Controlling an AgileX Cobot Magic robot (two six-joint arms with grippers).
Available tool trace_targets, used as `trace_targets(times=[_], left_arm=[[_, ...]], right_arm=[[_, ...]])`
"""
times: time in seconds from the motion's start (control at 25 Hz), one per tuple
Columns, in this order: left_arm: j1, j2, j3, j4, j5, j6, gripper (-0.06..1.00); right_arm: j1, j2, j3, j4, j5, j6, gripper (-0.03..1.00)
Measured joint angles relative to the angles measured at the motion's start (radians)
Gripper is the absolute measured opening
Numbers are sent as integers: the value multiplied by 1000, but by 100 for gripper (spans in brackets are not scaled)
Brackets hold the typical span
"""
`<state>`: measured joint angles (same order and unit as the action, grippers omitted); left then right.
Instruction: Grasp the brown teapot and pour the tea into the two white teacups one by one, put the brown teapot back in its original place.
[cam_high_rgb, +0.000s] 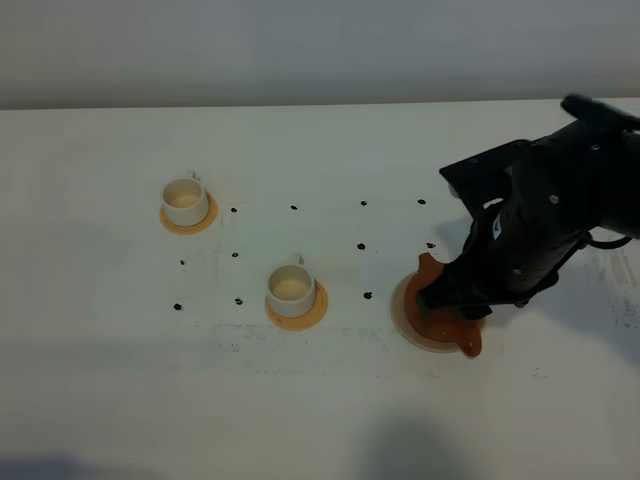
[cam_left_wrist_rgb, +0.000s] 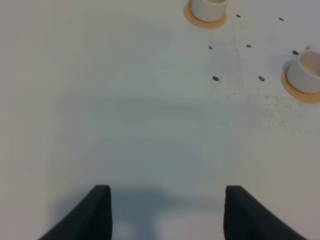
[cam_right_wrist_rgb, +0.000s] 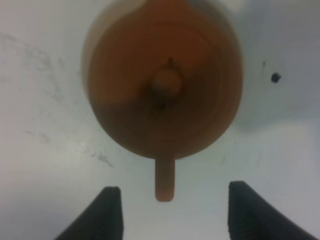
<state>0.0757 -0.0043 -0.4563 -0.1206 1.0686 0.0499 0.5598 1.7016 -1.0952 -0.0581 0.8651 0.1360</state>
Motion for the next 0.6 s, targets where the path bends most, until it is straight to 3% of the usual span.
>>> trace_targets(times=[0.6], left_arm=[[0, 0, 0, 0, 0, 0, 48]], right_arm=[[-36, 72, 1, -1, -24, 0, 49]])
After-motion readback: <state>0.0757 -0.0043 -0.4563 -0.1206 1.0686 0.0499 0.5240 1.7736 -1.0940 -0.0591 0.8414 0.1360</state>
